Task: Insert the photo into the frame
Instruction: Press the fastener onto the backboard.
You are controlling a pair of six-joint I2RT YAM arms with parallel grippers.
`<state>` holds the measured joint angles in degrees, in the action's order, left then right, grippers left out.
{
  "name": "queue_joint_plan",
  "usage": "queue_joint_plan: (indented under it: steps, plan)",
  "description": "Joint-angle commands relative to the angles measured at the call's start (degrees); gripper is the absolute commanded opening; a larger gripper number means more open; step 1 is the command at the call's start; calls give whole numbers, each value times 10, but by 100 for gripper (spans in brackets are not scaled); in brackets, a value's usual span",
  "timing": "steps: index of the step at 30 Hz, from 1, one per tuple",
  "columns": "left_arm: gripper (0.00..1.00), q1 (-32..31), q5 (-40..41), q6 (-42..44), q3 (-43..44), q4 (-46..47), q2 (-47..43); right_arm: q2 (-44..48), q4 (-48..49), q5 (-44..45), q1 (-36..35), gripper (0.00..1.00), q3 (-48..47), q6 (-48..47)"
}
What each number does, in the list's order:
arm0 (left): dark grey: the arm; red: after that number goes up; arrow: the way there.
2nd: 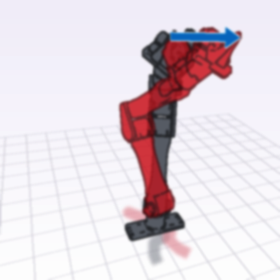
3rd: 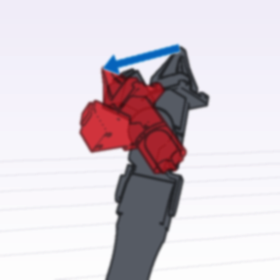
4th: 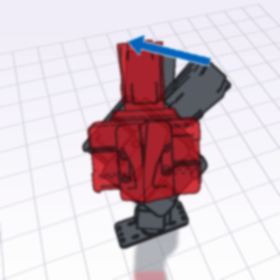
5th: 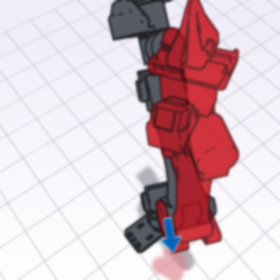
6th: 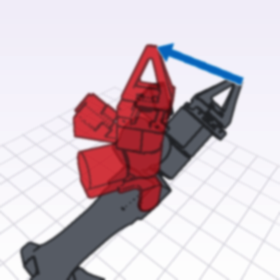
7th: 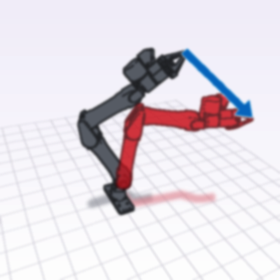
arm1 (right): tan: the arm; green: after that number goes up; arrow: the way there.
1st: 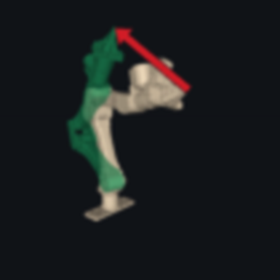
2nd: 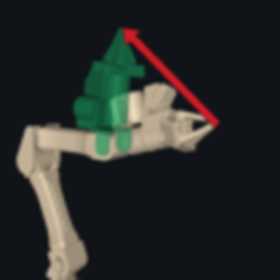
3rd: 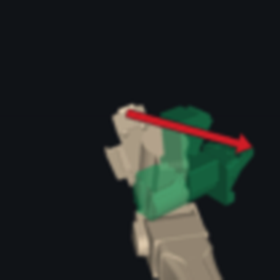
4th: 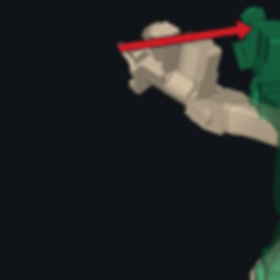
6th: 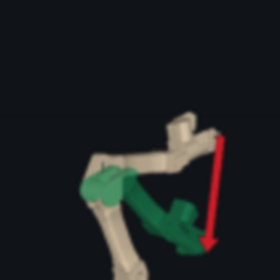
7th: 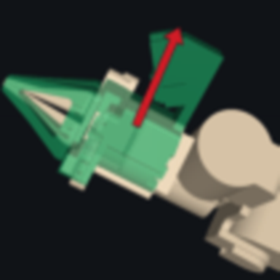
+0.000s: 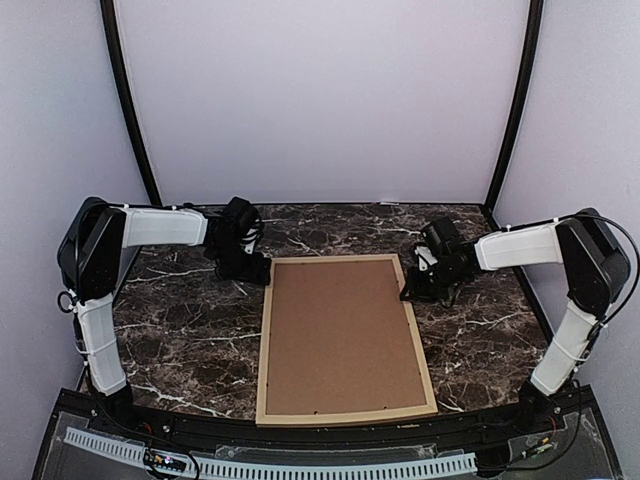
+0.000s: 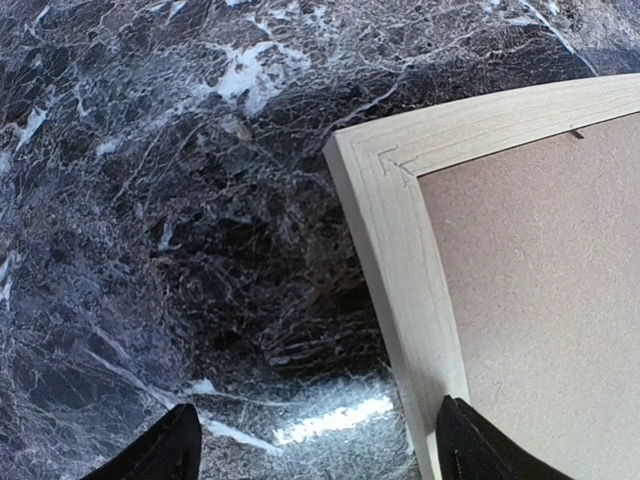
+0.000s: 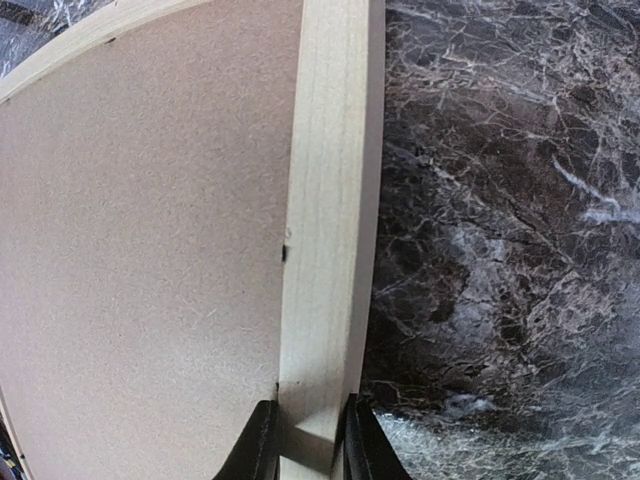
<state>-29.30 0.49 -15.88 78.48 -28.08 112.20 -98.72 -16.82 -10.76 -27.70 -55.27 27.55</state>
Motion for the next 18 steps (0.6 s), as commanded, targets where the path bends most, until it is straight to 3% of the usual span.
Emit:
queue_joint_plan:
  steps: [1, 18]
  plan:
    - [83, -3, -3, -2, -18, -31, -24, -22, 11, -9, -5, 12, 12, 3]
    - [83, -21, -3, -17, -43, -37, -38, -21, 3, -3, -5, 11, 7, 1]
